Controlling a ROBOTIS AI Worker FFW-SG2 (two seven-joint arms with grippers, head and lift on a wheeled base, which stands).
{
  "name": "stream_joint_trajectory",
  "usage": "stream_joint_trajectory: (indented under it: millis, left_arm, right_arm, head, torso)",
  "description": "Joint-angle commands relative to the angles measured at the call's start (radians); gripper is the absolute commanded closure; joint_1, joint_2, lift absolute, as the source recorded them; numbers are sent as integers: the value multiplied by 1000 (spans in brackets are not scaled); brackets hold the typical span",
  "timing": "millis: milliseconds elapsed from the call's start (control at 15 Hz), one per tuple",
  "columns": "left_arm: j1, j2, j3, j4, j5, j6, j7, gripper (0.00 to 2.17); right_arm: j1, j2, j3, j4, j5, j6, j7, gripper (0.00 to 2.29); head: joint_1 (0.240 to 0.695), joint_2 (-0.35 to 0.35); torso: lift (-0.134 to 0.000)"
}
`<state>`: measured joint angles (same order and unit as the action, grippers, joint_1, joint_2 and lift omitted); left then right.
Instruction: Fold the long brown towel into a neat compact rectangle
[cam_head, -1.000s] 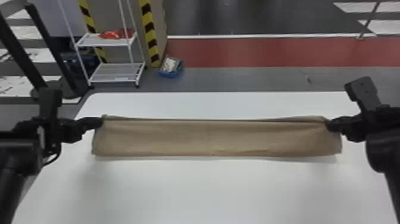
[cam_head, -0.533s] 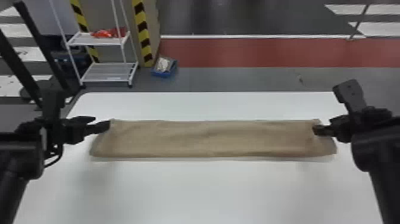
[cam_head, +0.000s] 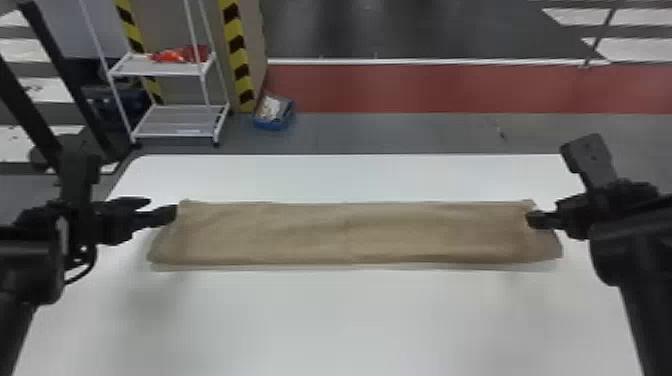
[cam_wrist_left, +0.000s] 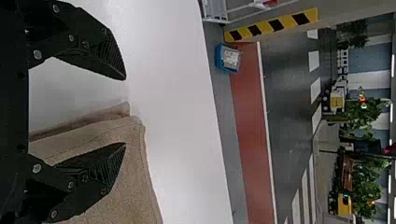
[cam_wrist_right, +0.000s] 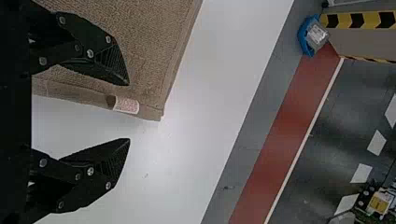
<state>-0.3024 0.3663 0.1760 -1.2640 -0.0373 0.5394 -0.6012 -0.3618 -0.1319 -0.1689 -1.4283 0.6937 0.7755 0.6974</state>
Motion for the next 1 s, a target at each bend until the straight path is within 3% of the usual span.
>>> stream_joint_trajectory:
  millis: [0, 667, 933]
  left_arm:
    - [2, 0, 3, -2, 5, 3, 0, 464]
    - [22, -3, 5, -25, 11, 18, -9, 464]
    - [19, -10, 5, -25, 4, 113, 14, 468]
  right_arm:
    - [1, 0, -6, 0, 0, 6, -4, 545]
    - [14, -6, -34, -18, -22, 31, -7, 542]
    - [27, -11, -43, -31, -34, 31, -4, 545]
  head:
    - [695, 23]
    - [695, 9]
    - [695, 4]
  torso:
    - [-124]
    - [-124]
    - [-124]
